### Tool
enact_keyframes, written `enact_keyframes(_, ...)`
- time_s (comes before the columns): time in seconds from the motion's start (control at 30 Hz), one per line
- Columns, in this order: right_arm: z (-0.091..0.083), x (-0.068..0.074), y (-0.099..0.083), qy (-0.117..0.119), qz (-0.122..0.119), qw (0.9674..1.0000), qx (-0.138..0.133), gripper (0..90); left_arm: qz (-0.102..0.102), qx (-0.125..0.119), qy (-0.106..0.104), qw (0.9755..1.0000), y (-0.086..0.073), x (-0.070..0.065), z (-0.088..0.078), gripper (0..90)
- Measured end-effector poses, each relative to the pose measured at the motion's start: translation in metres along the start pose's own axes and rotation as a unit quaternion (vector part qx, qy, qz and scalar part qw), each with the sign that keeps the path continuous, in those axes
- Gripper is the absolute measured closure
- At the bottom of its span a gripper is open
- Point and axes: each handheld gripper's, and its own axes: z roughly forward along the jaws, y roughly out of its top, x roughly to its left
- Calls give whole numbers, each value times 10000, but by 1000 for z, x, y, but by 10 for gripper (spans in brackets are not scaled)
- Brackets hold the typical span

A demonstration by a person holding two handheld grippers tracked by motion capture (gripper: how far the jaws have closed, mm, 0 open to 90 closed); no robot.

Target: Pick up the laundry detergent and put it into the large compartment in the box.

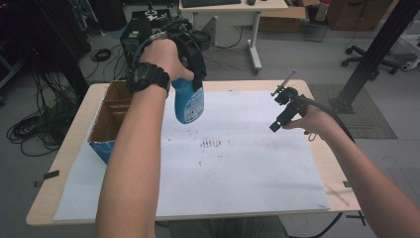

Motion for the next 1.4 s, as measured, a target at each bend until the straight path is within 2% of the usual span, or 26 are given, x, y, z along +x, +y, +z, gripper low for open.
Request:
enact_keyframes(0.07, 0, 0, 0, 9, 20, 10000, -9, 80, -161, -44, -8, 9999, -1, 3, -2, 375)
enact_keyframes(0.43, -2, -1, 1, -4, -4, 10000, -33, 80, -634, -20, 5, 9980, -6, 13, -12, 377)
enact_keyframes(0.57, -2, -1, 2, -2, -22, 10000, -13, 80, -960, -74, 5, 9954, -8, 18, -16, 377)
enact_keyframes(0.8, -1, -1, 2, -3, -35, 10000, -18, 80, -1326, -27, 50, 9912, -14, 29, -21, 377)
enact_keyframes(0.87, -1, -1, 2, -10, -30, 10000, -16, 80, -1467, -13, 44, 9892, -16, 32, -22, 377)
enact_keyframes(1.03, -1, 0, 2, 2, -19, 10000, -19, 80, -1647, 12, 83, 9863, -19, 35, -24, 377)
enact_keyframes(1.13, 0, 0, 3, 11, -9, 10000, -11, 80, -1693, 13, 93, 9855, -19, 36, -25, 377)
enact_keyframes(1.3, 0, 1, 3, 13, -19, 10000, -22, 80, -1904, 31, 99, 9816, -21, 39, -26, 377)
enact_keyframes(1.4, 0, 1, 2, 6, -32, 10000, -19, 80, -1975, 32, 120, 9802, -21, 39, -27, 378)
